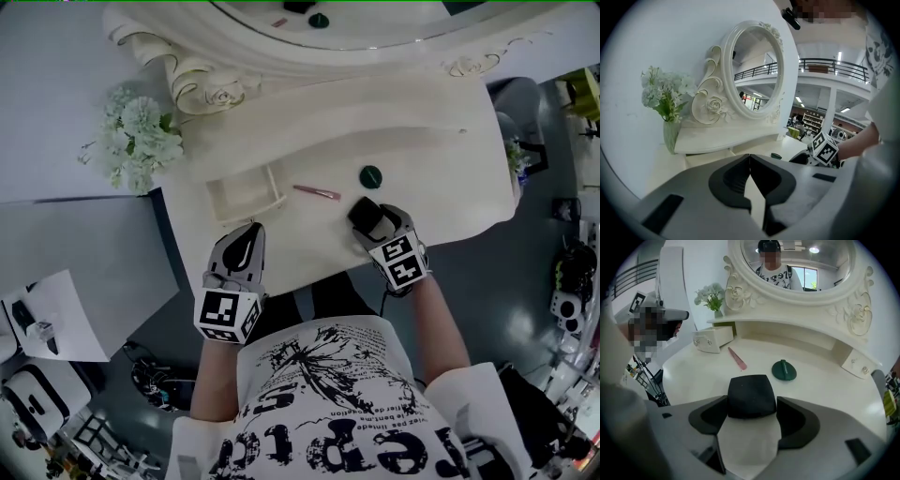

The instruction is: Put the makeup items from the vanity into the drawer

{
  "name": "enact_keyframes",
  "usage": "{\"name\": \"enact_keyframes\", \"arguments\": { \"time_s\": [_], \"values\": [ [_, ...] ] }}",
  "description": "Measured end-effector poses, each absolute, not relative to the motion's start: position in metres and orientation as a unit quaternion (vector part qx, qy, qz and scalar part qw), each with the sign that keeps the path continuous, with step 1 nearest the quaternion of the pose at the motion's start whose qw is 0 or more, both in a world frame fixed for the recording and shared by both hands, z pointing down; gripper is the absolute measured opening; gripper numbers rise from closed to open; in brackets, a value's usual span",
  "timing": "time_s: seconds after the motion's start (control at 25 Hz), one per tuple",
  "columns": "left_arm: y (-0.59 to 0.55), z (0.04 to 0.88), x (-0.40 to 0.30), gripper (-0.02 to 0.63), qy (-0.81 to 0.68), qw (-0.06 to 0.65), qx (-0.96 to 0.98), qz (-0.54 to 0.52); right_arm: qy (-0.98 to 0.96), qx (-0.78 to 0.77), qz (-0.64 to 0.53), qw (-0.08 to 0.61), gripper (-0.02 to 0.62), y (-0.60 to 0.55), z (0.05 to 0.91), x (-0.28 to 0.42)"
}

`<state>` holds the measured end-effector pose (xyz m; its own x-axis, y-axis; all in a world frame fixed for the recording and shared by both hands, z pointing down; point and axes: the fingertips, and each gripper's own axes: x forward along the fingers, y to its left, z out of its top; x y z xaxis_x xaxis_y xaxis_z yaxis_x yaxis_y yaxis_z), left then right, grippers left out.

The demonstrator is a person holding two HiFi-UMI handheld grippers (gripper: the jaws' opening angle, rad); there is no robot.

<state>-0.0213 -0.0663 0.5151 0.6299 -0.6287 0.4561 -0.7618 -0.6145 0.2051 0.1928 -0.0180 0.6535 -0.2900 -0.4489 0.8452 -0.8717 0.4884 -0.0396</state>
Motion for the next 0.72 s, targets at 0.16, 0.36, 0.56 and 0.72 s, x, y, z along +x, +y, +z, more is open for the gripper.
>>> {"name": "enact_keyframes", "arguments": {
  "time_s": [0.16,0.36,0.56,0.72],
  "values": [
    [-0.065,0.510,-0.022,0.020,-0.395,0.196,0.882,0.168,-0.760,0.424,0.265,0.415,0.336,-0.016,0.656,0.194],
    [-0.067,0.502,-0.026,0.020,-0.399,0.191,0.882,0.161,-0.764,0.439,0.262,0.394,0.331,-0.024,0.638,0.193],
    [-0.067,0.485,-0.042,0.020,-0.415,0.191,0.878,0.141,-0.770,0.468,0.245,0.359,0.328,-0.041,0.603,0.186],
    [-0.067,0.470,-0.065,0.020,-0.433,0.180,0.874,0.130,-0.791,0.464,0.236,0.323,0.328,-0.059,0.571,0.159]
  ]
}}
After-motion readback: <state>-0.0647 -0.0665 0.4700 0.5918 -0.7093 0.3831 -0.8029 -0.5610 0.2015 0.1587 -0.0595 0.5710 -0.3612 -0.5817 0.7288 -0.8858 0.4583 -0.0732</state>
